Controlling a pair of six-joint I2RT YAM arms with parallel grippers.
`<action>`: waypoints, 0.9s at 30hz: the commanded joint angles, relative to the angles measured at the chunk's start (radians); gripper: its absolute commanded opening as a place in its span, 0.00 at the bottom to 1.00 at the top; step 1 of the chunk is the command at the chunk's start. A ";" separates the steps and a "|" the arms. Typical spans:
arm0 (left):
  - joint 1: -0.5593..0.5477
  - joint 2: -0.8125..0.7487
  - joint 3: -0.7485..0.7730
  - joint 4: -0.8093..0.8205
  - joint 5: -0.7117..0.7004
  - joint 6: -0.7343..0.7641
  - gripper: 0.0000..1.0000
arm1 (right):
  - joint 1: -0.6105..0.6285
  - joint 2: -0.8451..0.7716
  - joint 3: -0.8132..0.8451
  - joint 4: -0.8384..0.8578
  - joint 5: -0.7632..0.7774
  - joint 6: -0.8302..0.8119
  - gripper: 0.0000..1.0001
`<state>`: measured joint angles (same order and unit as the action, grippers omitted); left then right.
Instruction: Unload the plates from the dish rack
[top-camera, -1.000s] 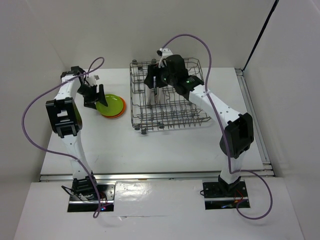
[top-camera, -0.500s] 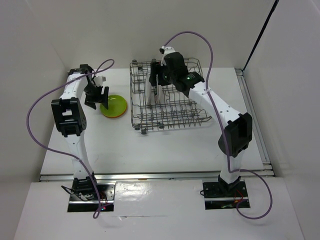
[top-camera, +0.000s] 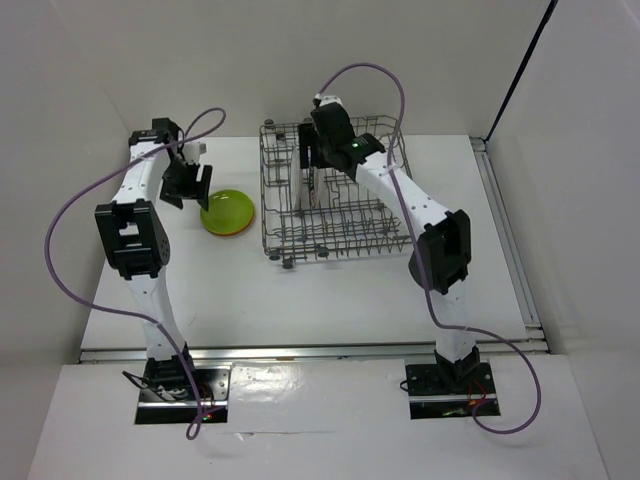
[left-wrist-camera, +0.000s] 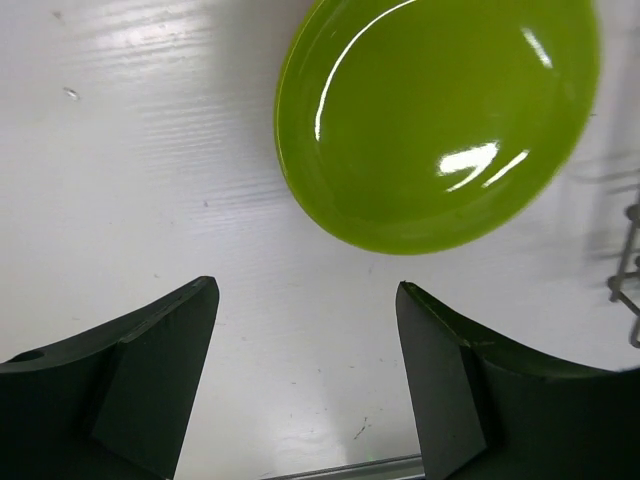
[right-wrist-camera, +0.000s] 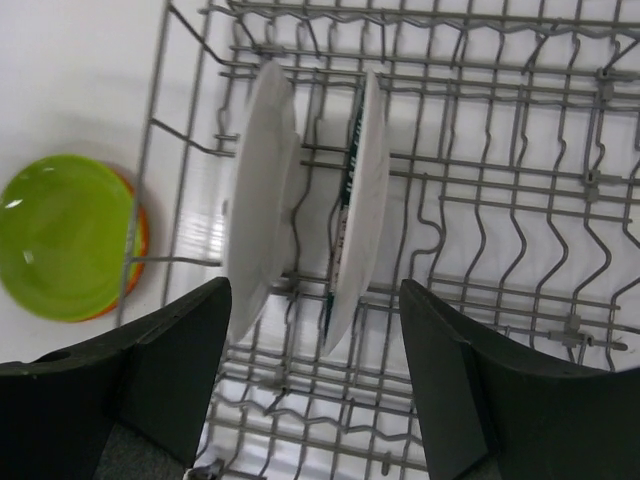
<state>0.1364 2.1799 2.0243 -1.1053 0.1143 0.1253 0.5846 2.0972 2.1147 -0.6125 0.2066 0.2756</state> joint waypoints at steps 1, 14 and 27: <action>-0.004 -0.146 0.004 0.018 0.057 -0.004 0.85 | 0.000 0.070 0.080 -0.079 0.102 0.019 0.76; -0.004 -0.276 -0.102 0.010 0.160 -0.015 0.85 | -0.022 0.217 0.100 -0.020 0.161 0.076 0.61; -0.004 -0.276 -0.058 -0.054 0.219 0.036 0.84 | 0.009 0.129 0.103 -0.010 0.295 0.066 0.00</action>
<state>0.1364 1.9465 1.9202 -1.1271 0.2909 0.1326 0.5800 2.3390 2.1826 -0.6647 0.3882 0.3515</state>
